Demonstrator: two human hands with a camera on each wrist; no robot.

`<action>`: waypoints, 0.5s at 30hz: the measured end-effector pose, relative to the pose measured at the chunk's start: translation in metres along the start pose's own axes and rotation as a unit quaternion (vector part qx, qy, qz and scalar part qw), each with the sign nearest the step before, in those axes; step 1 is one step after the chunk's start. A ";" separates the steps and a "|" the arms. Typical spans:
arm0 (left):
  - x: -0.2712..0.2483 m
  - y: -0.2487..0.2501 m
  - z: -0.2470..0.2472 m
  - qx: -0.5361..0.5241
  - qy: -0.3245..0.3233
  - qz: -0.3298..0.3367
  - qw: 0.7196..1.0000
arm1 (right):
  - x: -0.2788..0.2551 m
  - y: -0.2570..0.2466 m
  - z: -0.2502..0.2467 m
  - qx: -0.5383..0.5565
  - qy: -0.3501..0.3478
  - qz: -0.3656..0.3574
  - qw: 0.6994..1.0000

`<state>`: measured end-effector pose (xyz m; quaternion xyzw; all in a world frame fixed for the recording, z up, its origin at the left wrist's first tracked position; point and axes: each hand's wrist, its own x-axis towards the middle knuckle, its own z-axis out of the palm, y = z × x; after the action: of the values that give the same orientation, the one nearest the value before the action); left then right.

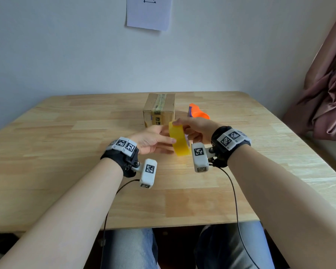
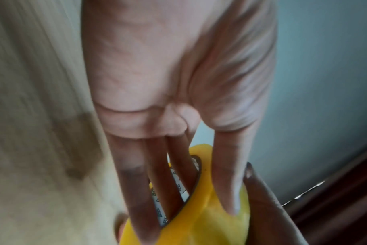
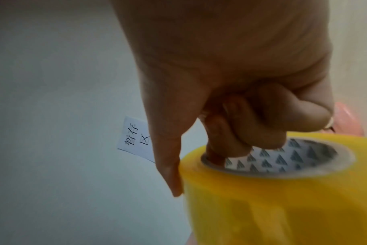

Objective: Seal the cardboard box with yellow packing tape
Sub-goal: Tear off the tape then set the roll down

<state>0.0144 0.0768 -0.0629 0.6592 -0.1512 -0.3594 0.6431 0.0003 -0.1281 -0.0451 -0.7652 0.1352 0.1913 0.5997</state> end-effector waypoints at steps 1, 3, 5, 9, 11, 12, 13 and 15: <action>0.002 0.006 0.003 -0.005 0.006 0.009 1.000 | -0.003 -0.003 -0.004 0.014 0.016 -0.019 1.000; 0.012 0.015 0.009 -0.016 0.039 0.035 0.999 | -0.007 -0.010 -0.019 0.027 0.062 -0.048 0.997; 0.021 0.021 0.015 -0.027 0.091 0.059 0.994 | -0.010 -0.015 -0.037 0.014 0.113 -0.056 0.992; 0.040 0.023 0.018 -0.048 0.192 0.090 0.976 | -0.004 -0.005 -0.070 -0.087 0.233 -0.027 0.968; 0.051 0.022 0.015 -0.056 0.231 0.103 0.966 | 0.002 0.005 -0.082 -0.156 0.277 -0.012 0.948; 0.055 0.021 0.014 -0.059 0.246 0.108 0.962 | 0.006 0.010 -0.087 -0.184 0.284 -0.003 0.941; 0.059 0.020 0.014 -0.060 0.261 0.115 0.957 | 0.009 0.016 -0.090 -0.211 0.285 0.008 0.935; 0.065 0.021 0.015 -0.056 0.303 0.133 0.942 | 0.016 0.028 -0.095 -0.247 0.285 0.030 0.926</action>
<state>0.0550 0.0206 -0.0598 0.6740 -0.0150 -0.0613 0.7360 0.0149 -0.2270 -0.0570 -0.9069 0.2717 0.0099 0.3220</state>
